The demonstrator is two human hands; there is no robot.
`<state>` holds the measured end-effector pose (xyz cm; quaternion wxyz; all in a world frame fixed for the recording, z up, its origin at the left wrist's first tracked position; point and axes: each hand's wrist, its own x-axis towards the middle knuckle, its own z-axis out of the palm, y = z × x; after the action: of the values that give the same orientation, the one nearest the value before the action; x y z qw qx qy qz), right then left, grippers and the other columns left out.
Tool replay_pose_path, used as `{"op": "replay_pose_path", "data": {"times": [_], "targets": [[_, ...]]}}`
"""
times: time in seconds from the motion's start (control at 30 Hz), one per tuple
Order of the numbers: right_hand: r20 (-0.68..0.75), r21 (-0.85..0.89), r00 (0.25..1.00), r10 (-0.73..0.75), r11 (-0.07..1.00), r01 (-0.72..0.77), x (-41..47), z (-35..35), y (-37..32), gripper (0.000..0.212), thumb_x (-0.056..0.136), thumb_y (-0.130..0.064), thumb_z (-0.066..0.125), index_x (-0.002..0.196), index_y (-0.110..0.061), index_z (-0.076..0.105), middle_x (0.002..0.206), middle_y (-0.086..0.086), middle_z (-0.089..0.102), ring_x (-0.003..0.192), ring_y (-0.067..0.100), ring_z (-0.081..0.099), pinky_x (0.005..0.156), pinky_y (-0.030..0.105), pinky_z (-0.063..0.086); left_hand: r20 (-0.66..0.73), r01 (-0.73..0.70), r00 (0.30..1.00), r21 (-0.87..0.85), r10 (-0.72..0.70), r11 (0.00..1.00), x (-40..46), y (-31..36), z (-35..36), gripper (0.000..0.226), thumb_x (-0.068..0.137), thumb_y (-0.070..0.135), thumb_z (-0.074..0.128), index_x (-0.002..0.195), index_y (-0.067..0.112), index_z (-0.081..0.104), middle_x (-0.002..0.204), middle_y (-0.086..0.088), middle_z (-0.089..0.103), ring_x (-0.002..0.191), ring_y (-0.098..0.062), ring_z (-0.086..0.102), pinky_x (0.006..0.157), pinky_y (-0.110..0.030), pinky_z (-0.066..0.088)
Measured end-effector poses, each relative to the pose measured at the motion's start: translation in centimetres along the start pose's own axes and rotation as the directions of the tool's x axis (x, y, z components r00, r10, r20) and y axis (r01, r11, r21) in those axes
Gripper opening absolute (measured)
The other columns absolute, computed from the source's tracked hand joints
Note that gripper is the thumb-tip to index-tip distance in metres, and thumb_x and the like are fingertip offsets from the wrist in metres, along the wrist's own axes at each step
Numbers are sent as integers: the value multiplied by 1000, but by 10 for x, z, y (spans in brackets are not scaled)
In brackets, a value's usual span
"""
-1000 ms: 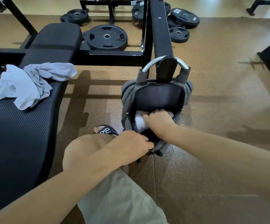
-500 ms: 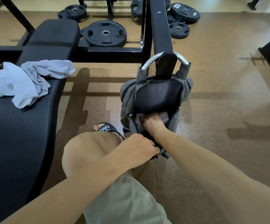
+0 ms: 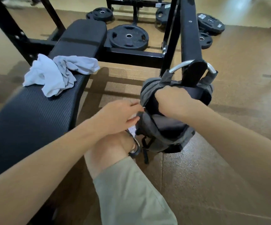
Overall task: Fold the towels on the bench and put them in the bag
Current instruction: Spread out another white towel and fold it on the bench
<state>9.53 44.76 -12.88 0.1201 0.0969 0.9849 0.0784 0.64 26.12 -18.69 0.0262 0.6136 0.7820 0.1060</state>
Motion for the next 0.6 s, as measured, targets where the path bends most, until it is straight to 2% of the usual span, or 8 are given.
{"op": "replay_pose_path", "data": {"times": [0.07,0.17,0.23,0.3,0.37,0.43,0.53,0.6], "targets": [[-130,82,991,-26,996,37,15,-24,-25,19,98,-11,49,112,-10,61,104,12,60,91,32,61,66,36,41,-12,186,983,-5,-186,983,-16,-34,-18,33,99,32,49,127,17,60,122,-2,60,104,-24,62,84,-43,53],[-284,359,953,-110,909,212,53,-38,-81,18,96,-16,49,111,-14,58,105,6,60,97,26,59,74,34,45,-24,457,889,16,-457,889,-54,-90,-33,30,99,32,54,127,21,59,122,0,60,113,-23,59,90,-44,51],[-278,514,945,-175,804,300,85,-32,-121,23,92,-15,50,113,-10,57,104,9,64,96,31,61,80,40,52,18,614,789,23,-614,789,-85,-122,-37,32,99,32,54,129,20,58,126,-3,60,119,-27,57,94,-46,49],[-201,588,945,-259,739,328,117,-22,-161,31,91,-15,53,121,-9,56,109,14,64,101,34,60,84,46,53,65,729,679,55,-731,682,-115,-146,-38,37,99,31,54,134,19,55,136,-5,56,125,-29,53,97,-46,48],[-150,644,938,-312,689,332,148,-15,-198,39,91,-13,55,130,-10,54,115,15,64,103,34,60,86,48,53,75,799,595,53,-800,599,-140,-166,-36,45,99,33,54,141,19,50,141,-7,52,127,-30,52,97,-46,48],[-116,695,937,-329,647,313,176,-10,-231,54,92,-12,55,146,-16,47,131,15,61,111,34,60,91,45,53,62,849,527,6,-847,528,-156,-185,-32,52,98,33,56,146,17,45,139,-10,51,126,-32,53,97,-48,48],[-88,744,936,-342,602,290,215,-3,-275,63,95,-10,52,155,-19,35,146,15,52,125,34,53,99,45,48,8,882,458,-132,-889,453,-162,-210,-25,57,98,32,59,148,13,39,144,-14,47,130,-33,50,102,-45,45],[-104,742,945,-310,609,281,236,5,-298,66,94,-11,51,157,-22,32,146,15,47,127,34,50,98,45,48,-36,868,430,-257,-902,424,-159,-225,-21,54,99,31,59,145,9,42,142,-14,50,128,-31,51,95,-37,42]]}}
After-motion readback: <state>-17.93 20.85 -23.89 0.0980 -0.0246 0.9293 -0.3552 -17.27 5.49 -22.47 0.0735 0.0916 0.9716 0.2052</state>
